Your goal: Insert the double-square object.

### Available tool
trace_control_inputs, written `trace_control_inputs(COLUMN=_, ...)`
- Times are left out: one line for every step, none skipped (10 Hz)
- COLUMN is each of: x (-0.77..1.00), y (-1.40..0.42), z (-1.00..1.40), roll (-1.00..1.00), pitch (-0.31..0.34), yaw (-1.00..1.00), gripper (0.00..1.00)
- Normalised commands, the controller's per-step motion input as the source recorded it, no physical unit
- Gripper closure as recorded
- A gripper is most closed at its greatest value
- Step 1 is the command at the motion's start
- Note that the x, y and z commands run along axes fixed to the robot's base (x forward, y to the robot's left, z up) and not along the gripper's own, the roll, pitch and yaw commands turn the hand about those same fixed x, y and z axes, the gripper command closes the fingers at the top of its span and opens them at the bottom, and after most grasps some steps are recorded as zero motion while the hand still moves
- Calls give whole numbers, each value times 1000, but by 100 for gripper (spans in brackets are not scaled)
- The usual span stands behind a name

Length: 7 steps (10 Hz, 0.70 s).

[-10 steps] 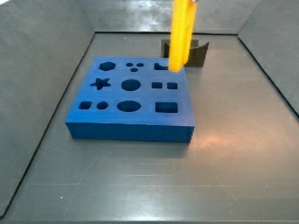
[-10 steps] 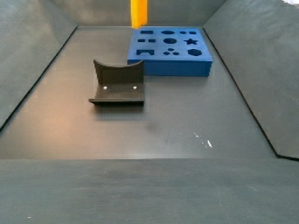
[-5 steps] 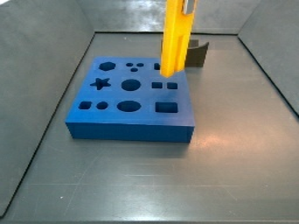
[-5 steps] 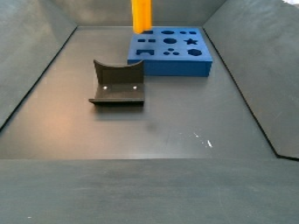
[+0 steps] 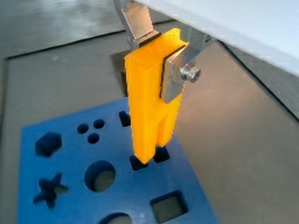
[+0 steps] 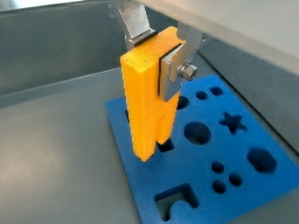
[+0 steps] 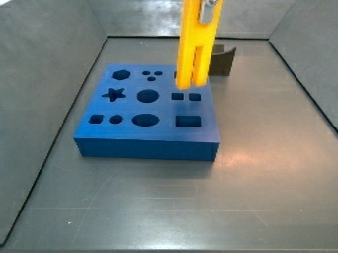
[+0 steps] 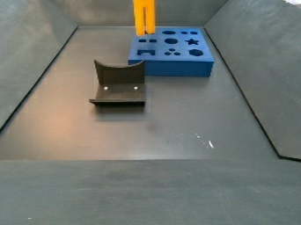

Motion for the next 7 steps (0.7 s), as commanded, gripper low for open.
trace_control_inputs(x=0, y=0, z=-106, roll=0, pitch=0, yaw=-1000, gripper=100)
trace_control_inputs(x=0, y=0, z=-123, roll=0, pitch=0, yaw=-1000, gripper=100)
trace_control_inputs(x=0, y=0, z=-129, roll=0, pitch=0, yaw=-1000, gripper=100)
trace_control_inputs(x=0, y=-46, z=-117, roll=0, pitch=0, yaw=-1000, gripper=100)
trace_control_inputs(x=0, y=-117, z=-103, roll=0, pitch=0, yaw=-1000, gripper=100)
trace_control_inputs(x=6, y=-263, z=-69, roll=0, pitch=0, yaw=-897, gripper=100)
trace_control_inputs(x=0, y=-103, z=-123, roll=89, pitch=0, yaw=-89, gripper=100)
